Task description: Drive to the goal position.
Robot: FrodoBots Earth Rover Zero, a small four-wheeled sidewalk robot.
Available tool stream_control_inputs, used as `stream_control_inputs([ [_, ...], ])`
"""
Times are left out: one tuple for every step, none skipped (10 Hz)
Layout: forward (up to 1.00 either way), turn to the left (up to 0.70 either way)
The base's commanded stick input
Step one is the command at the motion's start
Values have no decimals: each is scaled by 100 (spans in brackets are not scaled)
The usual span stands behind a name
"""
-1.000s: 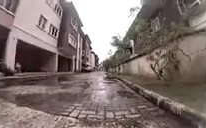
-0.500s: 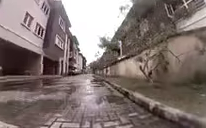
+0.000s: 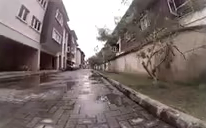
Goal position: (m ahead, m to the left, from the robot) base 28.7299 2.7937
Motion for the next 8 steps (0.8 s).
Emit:
stream_control_inputs([
  [50,0],
  [50,0],
  [50,0],
  [50,0],
  [50,0],
  [50,0],
  [50,0],
  [50,0],
])
